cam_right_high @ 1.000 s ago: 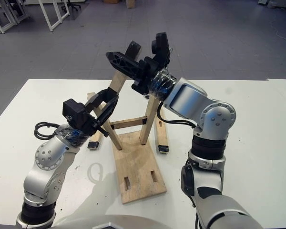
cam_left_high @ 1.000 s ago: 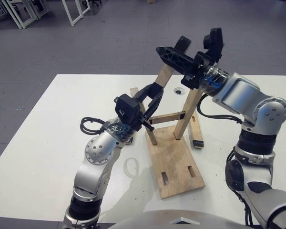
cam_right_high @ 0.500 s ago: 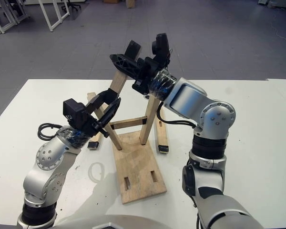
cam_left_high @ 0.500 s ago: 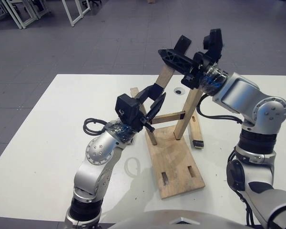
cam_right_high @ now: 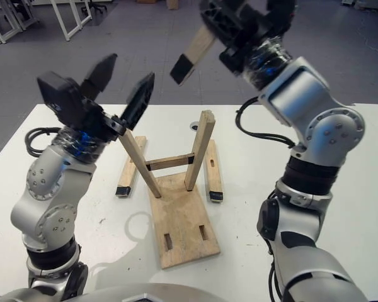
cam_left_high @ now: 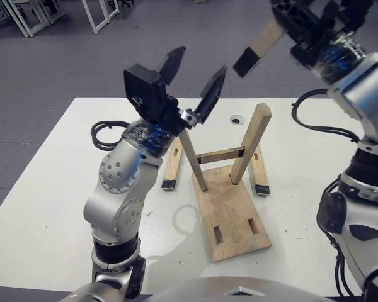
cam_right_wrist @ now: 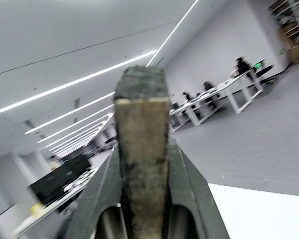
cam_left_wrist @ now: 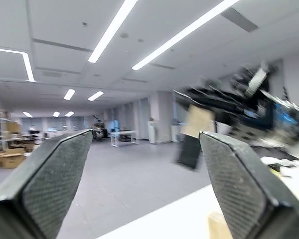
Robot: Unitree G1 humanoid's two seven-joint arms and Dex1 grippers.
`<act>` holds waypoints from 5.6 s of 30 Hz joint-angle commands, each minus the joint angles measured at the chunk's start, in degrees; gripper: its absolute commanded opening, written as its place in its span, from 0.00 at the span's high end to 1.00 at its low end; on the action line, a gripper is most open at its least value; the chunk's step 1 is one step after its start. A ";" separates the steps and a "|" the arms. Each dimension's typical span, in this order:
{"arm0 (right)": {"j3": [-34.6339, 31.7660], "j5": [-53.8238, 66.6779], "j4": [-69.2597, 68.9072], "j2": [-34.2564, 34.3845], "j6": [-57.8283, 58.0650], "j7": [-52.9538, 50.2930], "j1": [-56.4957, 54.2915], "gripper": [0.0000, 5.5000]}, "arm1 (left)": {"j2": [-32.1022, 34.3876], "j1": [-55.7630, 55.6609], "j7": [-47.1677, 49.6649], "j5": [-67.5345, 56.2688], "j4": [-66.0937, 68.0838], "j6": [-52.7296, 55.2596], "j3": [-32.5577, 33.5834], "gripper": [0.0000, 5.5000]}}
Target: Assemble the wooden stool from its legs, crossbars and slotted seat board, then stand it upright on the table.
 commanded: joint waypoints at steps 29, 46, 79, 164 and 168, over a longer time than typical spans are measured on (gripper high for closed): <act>18.64 -60.86 7.74 12.27 -22.04 6.94 26.68 0.93 | -2.77 19.65 11.60 17.80 26.79 -5.69 4.27 0.29; 18.04 -68.75 18.78 15.20 -30.32 8.46 25.82 0.93 | -3.55 18.61 11.56 18.48 27.51 -5.97 3.65 0.29; 14.14 -74.67 12.48 13.35 -42.84 7.44 43.84 0.93 | -6.66 19.15 12.47 20.02 27.65 -5.96 3.25 0.29; 14.03 -70.73 -28.77 10.21 0.18 9.31 69.54 0.18 | -8.99 24.73 13.49 21.77 23.38 -5.27 3.92 0.29; 14.86 -71.93 -22.90 9.79 -1.92 9.85 65.98 0.22 | -8.92 24.35 13.51 21.70 23.30 -4.62 3.63 0.29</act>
